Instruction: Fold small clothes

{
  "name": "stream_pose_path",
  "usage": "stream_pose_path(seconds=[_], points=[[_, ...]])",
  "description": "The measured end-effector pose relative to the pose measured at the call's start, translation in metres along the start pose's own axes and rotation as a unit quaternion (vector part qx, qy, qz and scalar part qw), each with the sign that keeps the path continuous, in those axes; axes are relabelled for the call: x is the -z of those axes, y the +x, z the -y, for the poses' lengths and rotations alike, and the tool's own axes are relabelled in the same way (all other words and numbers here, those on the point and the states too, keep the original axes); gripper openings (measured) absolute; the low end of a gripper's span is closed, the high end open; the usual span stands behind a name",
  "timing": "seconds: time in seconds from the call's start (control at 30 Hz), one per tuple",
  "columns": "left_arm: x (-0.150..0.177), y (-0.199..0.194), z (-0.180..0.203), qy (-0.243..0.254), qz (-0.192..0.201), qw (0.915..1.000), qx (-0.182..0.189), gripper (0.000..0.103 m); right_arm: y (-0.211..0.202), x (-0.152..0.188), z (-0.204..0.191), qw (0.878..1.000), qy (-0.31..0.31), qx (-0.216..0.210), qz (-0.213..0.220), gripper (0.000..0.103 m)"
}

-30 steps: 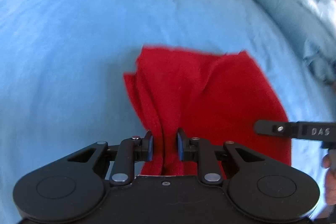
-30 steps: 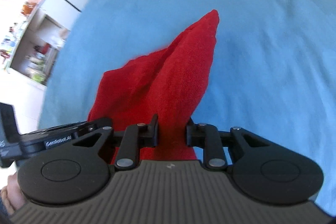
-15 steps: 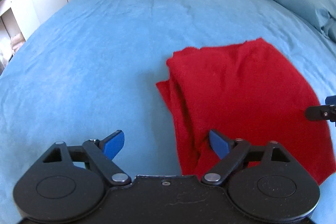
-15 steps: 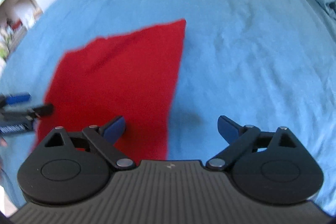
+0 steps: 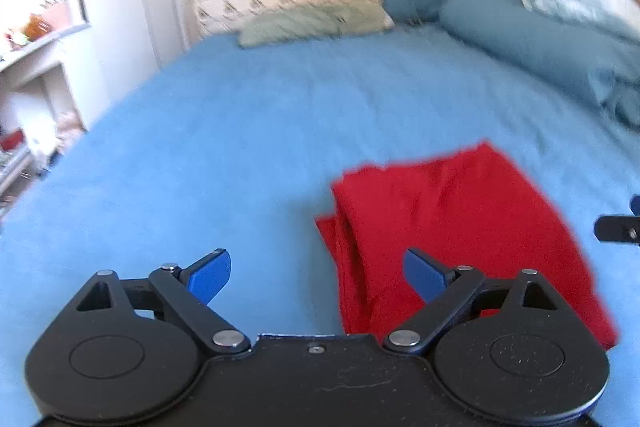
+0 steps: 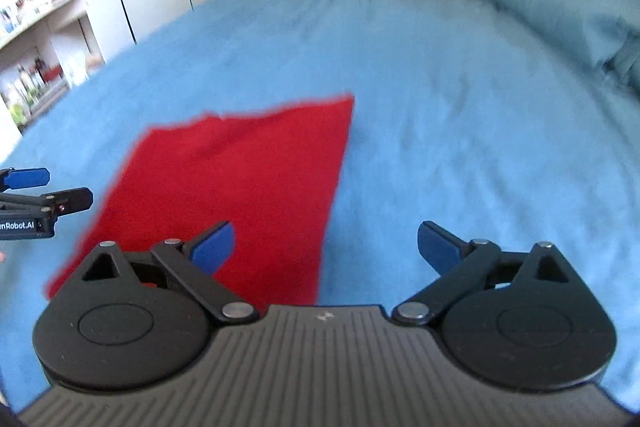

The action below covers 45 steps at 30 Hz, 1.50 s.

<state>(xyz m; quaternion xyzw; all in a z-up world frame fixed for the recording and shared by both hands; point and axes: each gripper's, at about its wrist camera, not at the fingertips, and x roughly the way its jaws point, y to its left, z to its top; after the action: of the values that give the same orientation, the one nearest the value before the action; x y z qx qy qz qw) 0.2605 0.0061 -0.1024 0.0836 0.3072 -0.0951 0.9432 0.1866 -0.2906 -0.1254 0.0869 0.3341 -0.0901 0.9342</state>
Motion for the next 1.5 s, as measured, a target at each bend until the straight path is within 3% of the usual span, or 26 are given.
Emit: stream_pose_path(seconds=[0.17,0.33,0.6,0.93,1.5], points=[[-0.028,-0.104,-0.003,-0.019,0.031,0.9989,-0.029,0.103,-0.1,-0.024,-0.024,1.0,0.004,0.008,0.029,0.103],[-0.028,-0.185,-0.004,-0.049,0.032,0.9982,-0.014,0.103,-0.195,-0.027,-0.045,0.998,-0.002,0.052,0.044,0.103],[0.008,-0.246,0.007,-0.048,0.018,0.9984,-0.025,0.103,-0.287,0.011,-0.066,0.997,0.011,0.068,0.026,0.103],[0.062,-0.263,0.021,-0.032,-0.021,0.9986,-0.036,0.103,-0.304,0.071,-0.092,0.997,0.012,0.074,-0.021,0.103],[0.065,-0.273,0.031,-0.02,0.003,0.9989,-0.042,0.103,-0.302,0.078,-0.108,0.995,0.007,0.096,-0.028,0.103]])
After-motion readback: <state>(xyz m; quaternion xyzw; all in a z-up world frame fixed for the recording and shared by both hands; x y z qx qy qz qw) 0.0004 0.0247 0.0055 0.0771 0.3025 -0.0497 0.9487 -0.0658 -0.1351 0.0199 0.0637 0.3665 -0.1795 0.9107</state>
